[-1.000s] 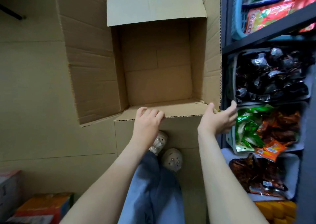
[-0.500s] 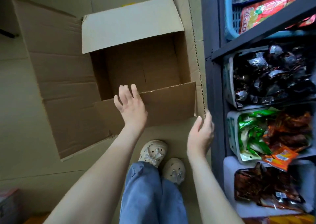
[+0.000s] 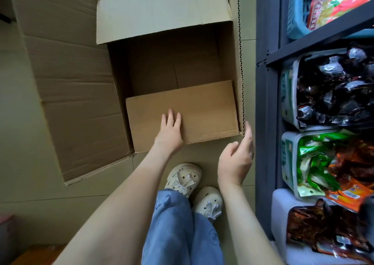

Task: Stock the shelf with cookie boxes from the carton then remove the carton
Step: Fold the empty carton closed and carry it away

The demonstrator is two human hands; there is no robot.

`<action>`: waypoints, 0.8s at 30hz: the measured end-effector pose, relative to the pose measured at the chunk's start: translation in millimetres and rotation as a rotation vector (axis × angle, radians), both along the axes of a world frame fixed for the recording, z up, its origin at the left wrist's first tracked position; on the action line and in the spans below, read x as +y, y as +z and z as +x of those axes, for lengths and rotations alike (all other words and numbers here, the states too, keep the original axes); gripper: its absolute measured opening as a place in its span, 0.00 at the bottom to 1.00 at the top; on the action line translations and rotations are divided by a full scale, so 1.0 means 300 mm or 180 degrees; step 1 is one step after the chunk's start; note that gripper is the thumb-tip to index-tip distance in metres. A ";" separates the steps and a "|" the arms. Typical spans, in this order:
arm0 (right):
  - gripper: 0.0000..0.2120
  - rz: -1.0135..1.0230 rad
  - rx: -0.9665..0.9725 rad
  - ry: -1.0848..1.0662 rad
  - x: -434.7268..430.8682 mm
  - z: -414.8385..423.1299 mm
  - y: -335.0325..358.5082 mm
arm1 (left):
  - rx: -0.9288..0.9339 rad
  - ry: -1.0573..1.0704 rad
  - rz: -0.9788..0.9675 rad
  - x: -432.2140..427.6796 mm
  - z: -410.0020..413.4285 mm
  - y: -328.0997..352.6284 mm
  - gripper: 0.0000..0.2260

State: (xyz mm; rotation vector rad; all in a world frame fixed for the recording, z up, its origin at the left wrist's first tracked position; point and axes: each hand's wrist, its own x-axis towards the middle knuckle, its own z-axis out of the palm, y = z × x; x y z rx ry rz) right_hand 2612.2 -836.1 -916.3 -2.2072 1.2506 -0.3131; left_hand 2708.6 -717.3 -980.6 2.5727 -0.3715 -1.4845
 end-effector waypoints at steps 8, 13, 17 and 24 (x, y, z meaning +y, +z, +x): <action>0.22 0.0126 0.0157 -0.0420 -0.031 0.037 0.046 | -0.0248 -0.0111 -0.0194 -0.116 -0.052 0.064 0.30; 0.33 -0.0897 0.0999 0.0110 -0.120 0.169 0.161 | 0.0080 -0.0110 -0.0131 -0.195 -0.035 0.106 0.17; 0.38 -0.0910 0.0886 0.1310 -0.095 0.379 0.180 | -0.1235 -0.0026 -0.0484 -0.209 0.061 0.150 0.17; 0.54 -0.0304 0.1887 0.2487 -0.067 0.648 -0.056 | -0.2264 -0.0542 0.0077 -0.134 0.438 0.087 0.50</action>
